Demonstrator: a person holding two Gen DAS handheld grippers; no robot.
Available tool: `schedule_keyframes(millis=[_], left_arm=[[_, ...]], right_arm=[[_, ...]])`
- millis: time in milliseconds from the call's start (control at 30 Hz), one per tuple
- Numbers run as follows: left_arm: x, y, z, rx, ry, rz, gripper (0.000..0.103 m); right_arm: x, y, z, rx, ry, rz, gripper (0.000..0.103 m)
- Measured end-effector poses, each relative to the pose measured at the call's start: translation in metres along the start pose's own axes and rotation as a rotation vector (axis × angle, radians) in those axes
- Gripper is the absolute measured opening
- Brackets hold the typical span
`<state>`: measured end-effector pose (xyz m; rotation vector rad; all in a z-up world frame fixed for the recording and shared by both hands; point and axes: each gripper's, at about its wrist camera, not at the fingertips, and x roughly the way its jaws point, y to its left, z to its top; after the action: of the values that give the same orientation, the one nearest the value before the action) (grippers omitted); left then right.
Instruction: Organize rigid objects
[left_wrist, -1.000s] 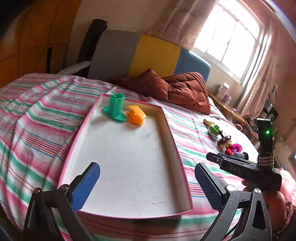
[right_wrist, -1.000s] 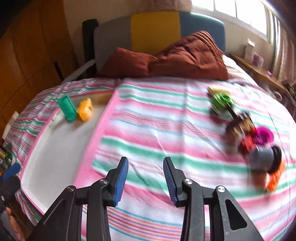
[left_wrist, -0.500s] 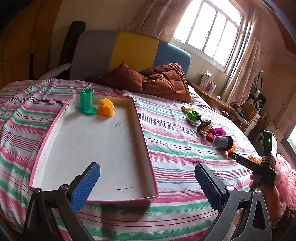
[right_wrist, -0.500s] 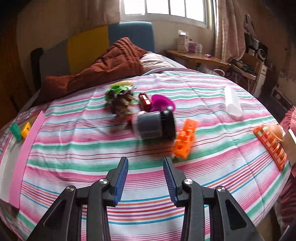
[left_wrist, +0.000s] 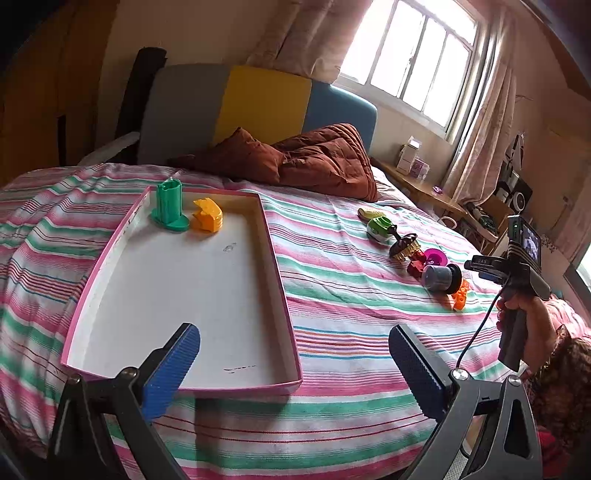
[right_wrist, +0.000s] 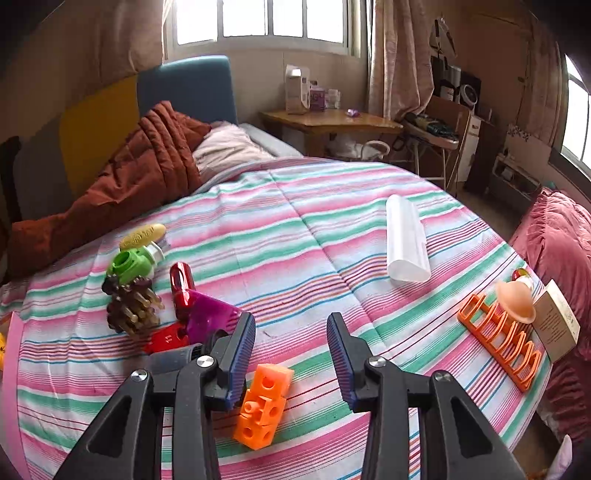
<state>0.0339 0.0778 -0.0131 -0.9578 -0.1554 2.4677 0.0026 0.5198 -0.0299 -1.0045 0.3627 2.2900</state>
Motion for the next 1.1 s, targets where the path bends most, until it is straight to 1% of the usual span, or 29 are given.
schedule_keyframes(millis=[67, 200, 300, 400, 467, 500, 567, 667, 733, 767, 833, 933, 1033, 1100], left_arm=[[0.001, 0.001, 0.0, -0.004, 0.002, 0.0, 0.103], [0.002, 0.0, -0.001, -0.004, 0.003, 0.003, 0.103], [0.004, -0.002, -0.002, -0.003, 0.008, 0.0, 0.103], [0.004, -0.003, -0.002, 0.003, 0.011, 0.002, 0.103], [0.003, -0.003, -0.002, 0.005, 0.007, 0.004, 0.103], [0.002, -0.002, -0.002, 0.003, 0.006, 0.006, 0.103], [0.001, -0.001, -0.002, -0.004, 0.001, 0.006, 0.103], [0.003, 0.0, -0.003, -0.013, 0.006, 0.004, 0.103], [0.003, -0.002, -0.004, -0.013, 0.009, -0.002, 0.103], [0.004, -0.003, -0.004, -0.011, 0.012, -0.003, 0.103], [0.005, -0.006, -0.005, -0.004, 0.013, -0.007, 0.103], [0.004, -0.01, -0.006, 0.012, 0.012, -0.007, 0.103], [0.004, -0.011, -0.005, 0.011, 0.013, -0.001, 0.103], [0.005, -0.011, -0.005, 0.005, 0.019, -0.002, 0.103]], right_arm=[[0.009, 0.005, -0.006, -0.038, 0.043, 0.03, 0.04], [-0.01, 0.032, -0.031, -0.152, 0.004, 0.092, 0.041], [-0.023, 0.056, -0.051, -0.183, 0.028, 0.222, 0.041], [-0.033, 0.083, -0.072, -0.214, 0.07, 0.355, 0.041], [-0.041, 0.094, -0.083, -0.229, 0.076, 0.412, 0.041], [-0.047, 0.095, -0.088, -0.227, 0.062, 0.428, 0.041], [-0.059, 0.086, -0.091, -0.182, 0.015, 0.416, 0.041], [-0.067, 0.052, -0.084, -0.063, -0.044, 0.329, 0.041], [-0.065, 0.031, -0.078, -0.023, -0.063, 0.265, 0.042], [-0.062, 0.023, -0.075, -0.014, -0.053, 0.251, 0.042], [-0.054, 0.013, -0.072, -0.012, -0.02, 0.252, 0.042], [-0.045, 0.009, -0.069, -0.016, 0.005, 0.242, 0.042], [-0.045, 0.023, -0.063, -0.01, 0.015, 0.331, 0.042], [-0.039, 0.041, -0.056, -0.025, 0.035, 0.362, 0.042]])
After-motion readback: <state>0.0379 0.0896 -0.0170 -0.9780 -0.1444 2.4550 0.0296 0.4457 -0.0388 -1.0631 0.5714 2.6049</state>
